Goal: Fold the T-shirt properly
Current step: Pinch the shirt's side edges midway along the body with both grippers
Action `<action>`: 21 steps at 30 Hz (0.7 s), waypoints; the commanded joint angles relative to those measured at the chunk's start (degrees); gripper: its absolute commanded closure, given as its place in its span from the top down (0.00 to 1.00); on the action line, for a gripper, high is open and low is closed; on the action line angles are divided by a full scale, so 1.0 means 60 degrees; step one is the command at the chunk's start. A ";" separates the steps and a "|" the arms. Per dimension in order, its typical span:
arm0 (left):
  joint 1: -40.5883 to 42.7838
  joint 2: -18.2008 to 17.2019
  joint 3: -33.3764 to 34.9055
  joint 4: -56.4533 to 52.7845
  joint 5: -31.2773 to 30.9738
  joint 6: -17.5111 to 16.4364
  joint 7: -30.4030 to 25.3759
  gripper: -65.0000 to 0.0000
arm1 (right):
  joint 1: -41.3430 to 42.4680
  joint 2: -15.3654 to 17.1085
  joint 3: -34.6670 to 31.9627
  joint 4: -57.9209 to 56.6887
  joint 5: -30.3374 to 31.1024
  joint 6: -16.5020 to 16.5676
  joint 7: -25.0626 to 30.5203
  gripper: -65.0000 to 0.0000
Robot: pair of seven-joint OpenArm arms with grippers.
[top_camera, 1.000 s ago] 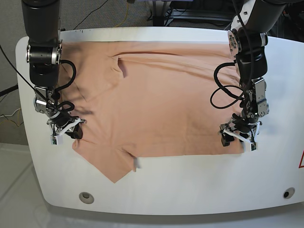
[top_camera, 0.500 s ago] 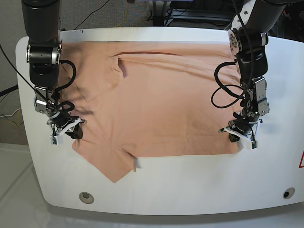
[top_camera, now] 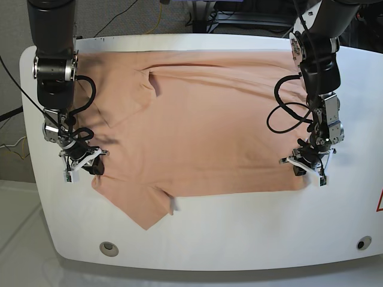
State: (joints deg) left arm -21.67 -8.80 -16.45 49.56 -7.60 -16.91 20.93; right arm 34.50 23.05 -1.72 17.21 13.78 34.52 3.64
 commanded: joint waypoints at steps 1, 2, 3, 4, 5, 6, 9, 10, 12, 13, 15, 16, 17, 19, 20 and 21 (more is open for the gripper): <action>-0.0264 -0.0094 0.0009 0.0875 -0.0060 -0.0032 0.0021 0.02 | 0.0206 0.0151 0.0015 0.0010 -0.0150 -0.0091 -0.0438 0.10; -0.0264 -0.0094 0.0009 0.1051 -0.0060 -0.0032 0.0138 0.02 | 0.0206 0.0151 0.0015 0.0010 -0.0150 -0.0091 -0.0438 0.10; -0.0264 -0.0094 0.0009 0.1271 -0.0060 -0.0032 0.0300 0.02 | 0.0220 0.0151 0.0015 0.0010 -0.0150 -0.0091 -0.0438 0.10; -0.0264 -0.0094 0.0009 0.1374 -0.0060 -0.0032 0.0387 0.02 | 0.0220 0.0151 0.0015 0.0010 -0.0150 -0.0091 -0.0438 0.10; -0.0264 -0.0094 0.0009 0.1549 -0.0060 -0.0032 0.0505 0.02 | 0.0220 0.0151 0.0015 0.0010 -0.0150 -0.0091 -0.0438 0.10; -0.0264 -0.0094 0.0009 0.1725 -0.0045 -0.0032 0.0607 0.02 | 0.0220 0.0151 0.0015 0.0010 -0.0150 -0.0076 -0.0438 0.10; -0.0264 -0.0094 0.0009 0.2062 -0.0045 -0.0032 0.0798 0.02 | 0.0206 0.0151 0.0015 0.0010 -0.0180 -0.0076 -0.0453 0.10; -0.0264 -0.0094 0.0009 0.2209 -0.0045 -0.0032 0.0886 0.02 | 0.0206 0.0151 0.0015 0.0010 -0.0209 -0.0076 -0.0453 0.10; -0.0264 -0.0094 0.0009 0.2370 -0.0045 -0.0032 0.0988 0.02 | 0.0191 0.0151 0.0000 0.0010 -0.0224 -0.0076 -0.0453 0.10; -0.0264 -0.0094 0.0009 0.2472 -0.0045 -0.0032 0.1061 0.02 | 0.0177 0.0151 0.0000 0.0010 -0.0209 -0.0076 -0.0453 0.10; -0.0264 -0.0094 0.0009 0.2590 -0.0045 -0.0032 0.1193 0.02 | 0.0177 0.0151 0.0000 0.0010 -0.0165 -0.0076 -0.0453 0.10; -0.0264 -0.0094 0.0009 0.2634 -0.0045 -0.0032 0.1237 0.02 | 0.0177 0.0151 0.0000 0.0010 -0.0165 -0.0076 -0.0453 0.10; -0.0264 -0.0094 0.0009 0.2663 -0.0060 -0.0032 0.1252 0.02 | 0.0177 0.0151 0.0000 0.0010 -0.0165 -0.0076 -0.0453 0.10; -0.0264 -0.0094 0.0009 0.2678 -0.0060 -0.0032 0.1267 0.02 | 0.0177 0.0151 0.0000 0.0010 -0.0150 -0.0076 -0.0453 0.10; -0.0264 -0.0094 0.0009 0.2678 -0.0060 -0.0032 0.1267 0.02 | 0.0191 0.0151 0.0000 0.0010 -0.0150 -0.0076 -0.0453 0.10; -0.0264 -0.0094 0.0009 0.2678 -0.0045 -0.0032 0.1267 0.02 | 0.0191 0.0151 0.0000 0.0010 -0.0150 -0.0076 -0.0453 0.10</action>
State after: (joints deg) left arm -21.58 -8.80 -16.43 64.25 -7.49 -17.12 30.00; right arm 34.81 23.05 -1.72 17.19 13.76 34.52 2.81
